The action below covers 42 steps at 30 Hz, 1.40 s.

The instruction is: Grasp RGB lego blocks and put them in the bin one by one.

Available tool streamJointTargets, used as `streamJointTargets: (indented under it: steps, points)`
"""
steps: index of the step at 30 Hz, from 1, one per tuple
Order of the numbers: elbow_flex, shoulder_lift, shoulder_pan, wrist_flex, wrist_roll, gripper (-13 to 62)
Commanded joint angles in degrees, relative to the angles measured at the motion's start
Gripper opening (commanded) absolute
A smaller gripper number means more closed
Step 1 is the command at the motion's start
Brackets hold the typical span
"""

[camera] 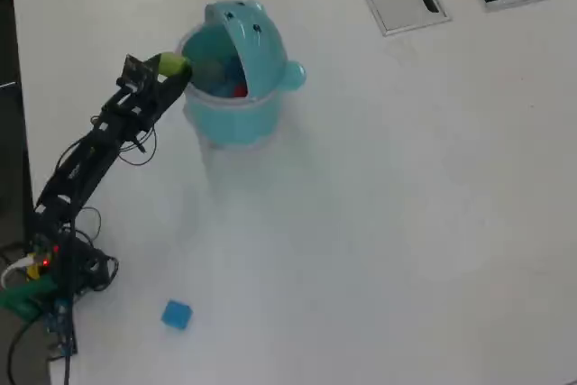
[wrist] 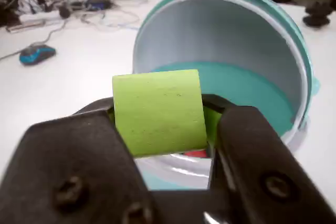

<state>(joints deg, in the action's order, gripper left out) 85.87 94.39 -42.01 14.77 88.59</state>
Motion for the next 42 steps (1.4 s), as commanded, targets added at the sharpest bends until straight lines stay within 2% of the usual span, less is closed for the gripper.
streamJointTargets:
  steps: [1,12,13,15,17,19,23,27,36,42]
  points:
    - [-10.4,-2.4,0.0,-0.1,0.9,12.4]
    - [-23.0,-16.1,4.0,-2.3,1.2,12.4]
    - [-30.1,-21.1,6.0,-2.3,1.2,12.5]
    - [-31.1,-22.1,6.0,-2.4,1.5,13.0]
    - [-30.6,-22.3,6.1,-2.5,4.7,19.6]
    - [-30.1,-22.3,6.2,-2.5,6.6,22.5]
    - [-28.7,-21.3,6.6,-2.5,9.3,27.2]
    - [-21.5,-16.9,7.0,-3.3,14.6,35.8]
    - [-2.0,-5.8,8.4,-11.8,15.1,34.4]
    - [4.2,0.4,10.9,-12.0,15.2,34.3]
